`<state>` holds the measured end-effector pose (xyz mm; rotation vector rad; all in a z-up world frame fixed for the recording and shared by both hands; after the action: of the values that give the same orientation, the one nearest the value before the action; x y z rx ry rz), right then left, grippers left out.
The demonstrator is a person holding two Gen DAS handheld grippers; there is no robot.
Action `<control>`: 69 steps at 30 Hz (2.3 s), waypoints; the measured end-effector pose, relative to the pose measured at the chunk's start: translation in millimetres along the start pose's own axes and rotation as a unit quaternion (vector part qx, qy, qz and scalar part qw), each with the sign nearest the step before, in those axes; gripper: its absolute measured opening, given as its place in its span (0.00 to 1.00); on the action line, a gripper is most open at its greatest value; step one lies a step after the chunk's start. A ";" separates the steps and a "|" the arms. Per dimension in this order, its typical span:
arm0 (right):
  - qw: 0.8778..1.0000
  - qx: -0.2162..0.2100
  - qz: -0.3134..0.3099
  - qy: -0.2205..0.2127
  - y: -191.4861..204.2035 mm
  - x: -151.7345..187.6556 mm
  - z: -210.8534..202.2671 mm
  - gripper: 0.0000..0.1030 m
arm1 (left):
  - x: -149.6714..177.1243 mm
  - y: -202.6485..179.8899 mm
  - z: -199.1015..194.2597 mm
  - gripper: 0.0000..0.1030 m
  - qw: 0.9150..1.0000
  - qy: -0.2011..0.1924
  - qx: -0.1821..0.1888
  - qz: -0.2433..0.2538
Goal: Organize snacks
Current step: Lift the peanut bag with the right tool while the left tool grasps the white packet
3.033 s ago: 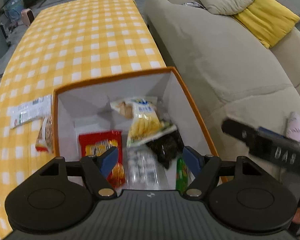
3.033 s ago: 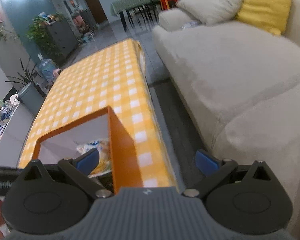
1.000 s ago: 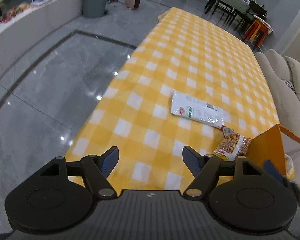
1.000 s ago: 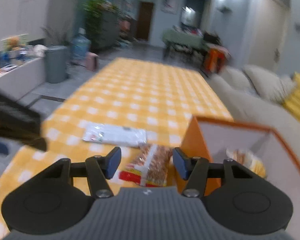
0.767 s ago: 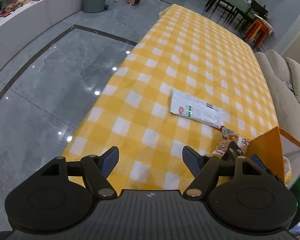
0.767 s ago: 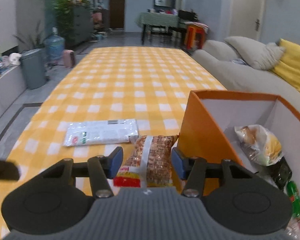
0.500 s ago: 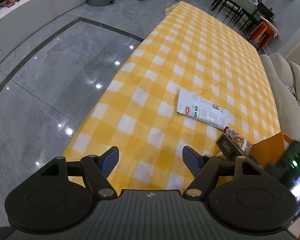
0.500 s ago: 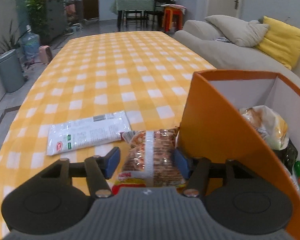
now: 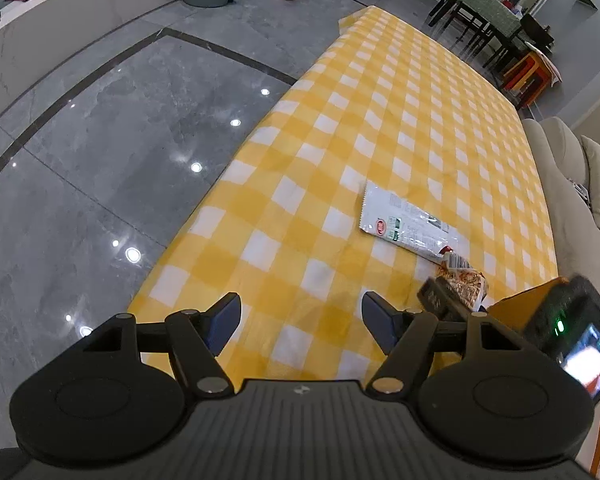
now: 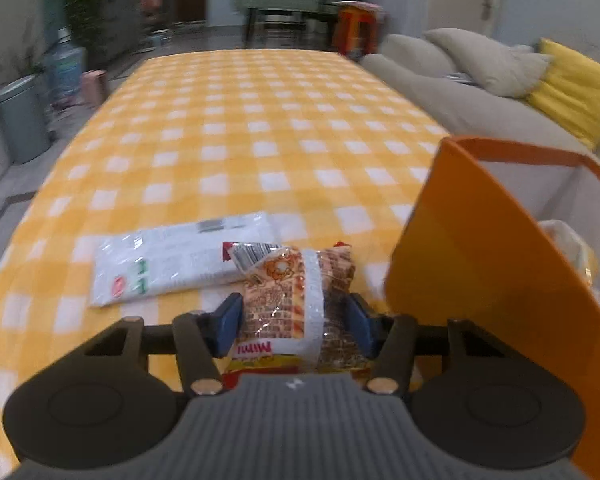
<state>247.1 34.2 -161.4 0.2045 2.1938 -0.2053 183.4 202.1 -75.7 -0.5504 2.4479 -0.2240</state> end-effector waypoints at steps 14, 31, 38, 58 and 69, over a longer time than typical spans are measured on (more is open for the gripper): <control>0.993 -0.109 -0.040 0.021 -6.9 4.2 -14.7 0.90 | 5.1 7.2 1.6 0.79 0.999 0.022 0.032 -0.033; 0.988 -0.148 -0.029 0.032 -20.9 3.9 -5.4 0.40 | -0.9 4.2 -3.9 0.79 0.999 0.002 0.037 -0.035; 0.975 -0.220 0.014 -0.022 -53.0 -23.0 -63.3 0.40 | 13.6 -17.0 -15.8 0.79 0.997 -0.014 0.077 -0.012; 0.960 -0.254 -0.067 -0.100 -223.4 -81.9 -83.2 0.40 | 6.1 -111.3 50.9 0.83 0.921 -0.041 0.129 0.366; 0.965 -0.258 -0.044 -0.029 -239.7 -70.3 -29.4 0.40 | 1.9 -150.3 129.2 0.88 0.837 -0.006 0.176 0.518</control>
<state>212.3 -197.6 -69.9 -0.1890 2.1208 0.3088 309.8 62.3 -137.1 0.9324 2.2489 -0.1923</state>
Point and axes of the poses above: each gripper's, at about its wrist camera, not at the fingertips, and z roughly the way its jaws point, y to its left, x to its underside, the point moved 3 cm from there along z, roughly the way its jaws point, and after that the axes turned 7 degrees about -y, right-handed, at the moved point
